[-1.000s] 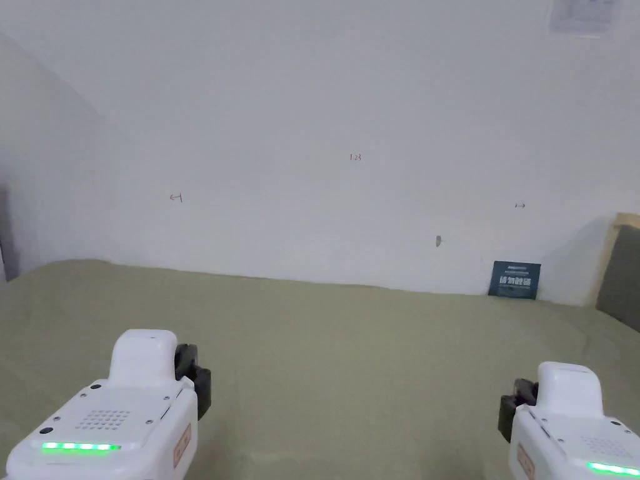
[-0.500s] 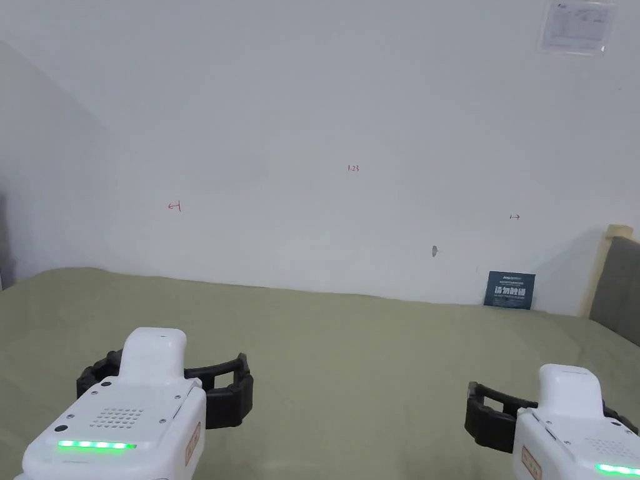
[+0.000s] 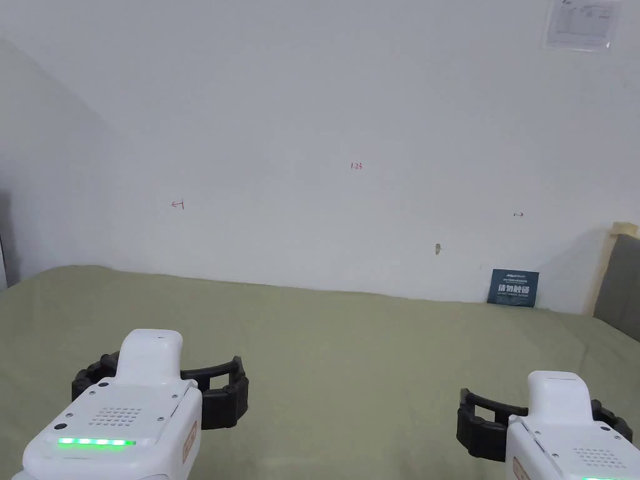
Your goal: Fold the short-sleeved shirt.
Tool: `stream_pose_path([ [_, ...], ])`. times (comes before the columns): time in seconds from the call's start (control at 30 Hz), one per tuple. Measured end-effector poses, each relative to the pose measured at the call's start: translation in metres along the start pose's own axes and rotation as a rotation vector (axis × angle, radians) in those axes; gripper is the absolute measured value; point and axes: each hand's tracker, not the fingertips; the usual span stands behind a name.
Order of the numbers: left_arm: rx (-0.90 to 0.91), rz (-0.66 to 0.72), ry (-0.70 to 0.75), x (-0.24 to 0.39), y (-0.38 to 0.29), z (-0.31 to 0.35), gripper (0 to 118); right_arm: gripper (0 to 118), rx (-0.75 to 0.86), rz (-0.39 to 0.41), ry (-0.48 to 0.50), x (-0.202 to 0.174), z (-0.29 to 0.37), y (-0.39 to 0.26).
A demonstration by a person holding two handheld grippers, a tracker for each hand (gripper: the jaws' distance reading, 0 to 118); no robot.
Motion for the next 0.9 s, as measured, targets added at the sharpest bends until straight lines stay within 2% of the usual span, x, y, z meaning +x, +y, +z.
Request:
stream_pose_path([
  [0.33,0.019,0.052,-0.041,-0.0038,-0.0047,-0.0008,118,117,0.007,0.000,-0.011,0.0015,0.0011,0.0029],
  [0.57,0.000,0.021,-0.025,-0.0010,-0.0066,-0.0030,118,117,-0.004,-0.033,0.026,0.0049,0.0020,0.0031],
  [0.9,0.012,0.026,-0.020,-0.0012,-0.0088,0.0035,118,118,0.039,-0.075,0.016,0.0082,0.0060,0.0022],
])
